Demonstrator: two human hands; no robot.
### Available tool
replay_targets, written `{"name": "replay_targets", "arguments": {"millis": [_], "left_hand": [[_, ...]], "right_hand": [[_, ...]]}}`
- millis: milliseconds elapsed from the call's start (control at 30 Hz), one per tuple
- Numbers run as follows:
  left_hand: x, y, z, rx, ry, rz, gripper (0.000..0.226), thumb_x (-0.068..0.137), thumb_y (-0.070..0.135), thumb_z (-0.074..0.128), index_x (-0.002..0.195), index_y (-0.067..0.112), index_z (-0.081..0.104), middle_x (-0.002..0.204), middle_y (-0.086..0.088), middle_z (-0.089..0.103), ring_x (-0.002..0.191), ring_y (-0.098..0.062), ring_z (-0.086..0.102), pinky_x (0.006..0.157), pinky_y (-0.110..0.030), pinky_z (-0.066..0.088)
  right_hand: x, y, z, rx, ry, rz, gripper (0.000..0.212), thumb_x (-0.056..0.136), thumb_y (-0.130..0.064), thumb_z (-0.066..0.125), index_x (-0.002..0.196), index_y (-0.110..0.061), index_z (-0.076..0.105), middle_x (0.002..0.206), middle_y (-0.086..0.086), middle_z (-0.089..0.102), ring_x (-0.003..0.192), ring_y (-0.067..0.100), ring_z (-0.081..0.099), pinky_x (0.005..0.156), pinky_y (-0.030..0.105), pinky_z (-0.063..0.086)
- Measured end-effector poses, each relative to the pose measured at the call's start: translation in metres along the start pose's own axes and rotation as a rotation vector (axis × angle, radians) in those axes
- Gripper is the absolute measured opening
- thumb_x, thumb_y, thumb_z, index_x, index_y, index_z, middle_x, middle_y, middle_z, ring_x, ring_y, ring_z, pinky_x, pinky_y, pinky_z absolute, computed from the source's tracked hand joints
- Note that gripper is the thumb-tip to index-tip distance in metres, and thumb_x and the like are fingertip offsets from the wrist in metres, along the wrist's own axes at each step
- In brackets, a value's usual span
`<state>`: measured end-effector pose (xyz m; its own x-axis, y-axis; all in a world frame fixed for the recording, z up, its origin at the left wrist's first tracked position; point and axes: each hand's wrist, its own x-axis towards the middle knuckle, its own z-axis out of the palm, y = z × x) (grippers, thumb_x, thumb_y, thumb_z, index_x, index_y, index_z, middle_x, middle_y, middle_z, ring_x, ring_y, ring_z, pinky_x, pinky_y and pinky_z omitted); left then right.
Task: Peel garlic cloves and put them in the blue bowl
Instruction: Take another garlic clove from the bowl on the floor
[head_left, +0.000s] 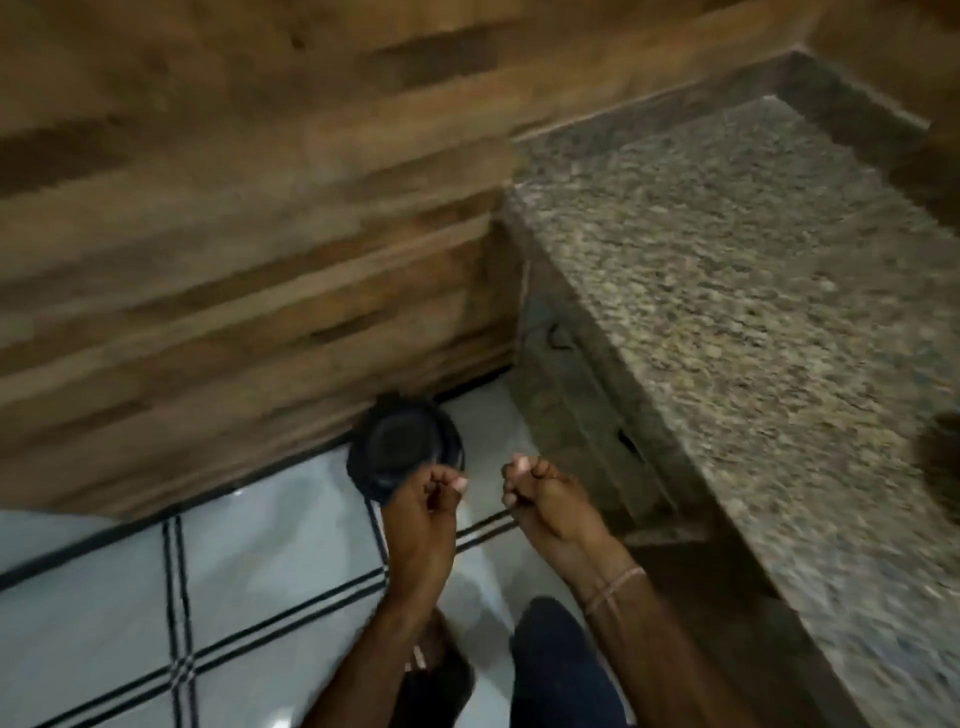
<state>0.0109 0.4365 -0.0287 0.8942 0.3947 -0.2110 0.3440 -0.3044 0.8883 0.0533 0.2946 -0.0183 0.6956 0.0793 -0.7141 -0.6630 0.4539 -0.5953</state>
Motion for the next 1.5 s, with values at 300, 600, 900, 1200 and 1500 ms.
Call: {"name": "replay_targets", "arguments": {"millis": [300, 600, 900, 1200, 1500], "left_hand": [[0.093, -0.076, -0.099, 0.004, 0.176, -0.187, 0.014, 0.094, 0.011, 0.072, 0.081, 0.015, 0.068, 0.077, 0.007, 0.070, 0.077, -0.002, 0.064, 0.066, -0.007, 0.043], [0.177, -0.198, -0.075, -0.127, 0.151, -0.736, 0.017, 0.094, 0.018, 0.074, 0.078, 0.020, 0.072, 0.077, -0.006, 0.073, 0.080, -0.029, 0.069, 0.079, -0.045, 0.061], [0.283, -0.336, 0.038, -0.426, 0.055, -1.039, 0.040, 0.106, 0.001, 0.047, 0.146, 0.004, 0.048, 0.137, -0.025, 0.059, 0.101, -0.025, 0.066, 0.095, -0.027, 0.057], [0.258, -0.270, 0.042, -0.152, -0.201, -0.856, 0.048, 0.111, 0.020, 0.043, 0.156, 0.006, 0.036, 0.154, -0.020, 0.047, 0.129, -0.033, 0.055, 0.094, -0.032, 0.045], [0.136, -0.044, -0.007, 0.406, -0.409, 0.028, 0.043, 0.101, 0.028, 0.063, 0.142, 0.020, 0.058, 0.142, -0.003, 0.062, 0.133, -0.021, 0.055, 0.109, -0.029, 0.038]], "right_hand": [[0.099, 0.060, 0.124, -0.074, 0.024, 0.229, 0.026, 0.104, 0.009, 0.046, 0.089, -0.005, 0.061, 0.073, 0.008, 0.056, 0.064, 0.016, 0.048, 0.049, 0.017, 0.050], [0.226, 0.150, 0.124, -0.255, 0.099, 0.451, 0.012, 0.102, 0.005, 0.054, 0.094, 0.001, 0.062, 0.085, 0.018, 0.054, 0.072, 0.022, 0.054, 0.063, 0.029, 0.051], [0.382, 0.227, 0.097, -0.075, 0.303, 0.473, 0.028, 0.108, -0.001, 0.046, 0.133, 0.006, 0.057, 0.093, 0.014, 0.060, 0.080, 0.022, 0.059, 0.061, 0.033, 0.059], [0.317, 0.164, 0.132, -0.058, -0.006, 0.443, 0.044, 0.112, -0.031, 0.039, 0.151, -0.013, 0.049, 0.154, 0.011, 0.052, 0.121, 0.022, 0.060, 0.082, 0.029, 0.057], [0.082, 0.045, 0.062, -0.558, 0.212, -0.340, 0.026, 0.108, -0.025, 0.054, 0.131, -0.022, 0.066, 0.126, -0.012, 0.066, 0.120, 0.001, 0.061, 0.095, 0.008, 0.048]]}}
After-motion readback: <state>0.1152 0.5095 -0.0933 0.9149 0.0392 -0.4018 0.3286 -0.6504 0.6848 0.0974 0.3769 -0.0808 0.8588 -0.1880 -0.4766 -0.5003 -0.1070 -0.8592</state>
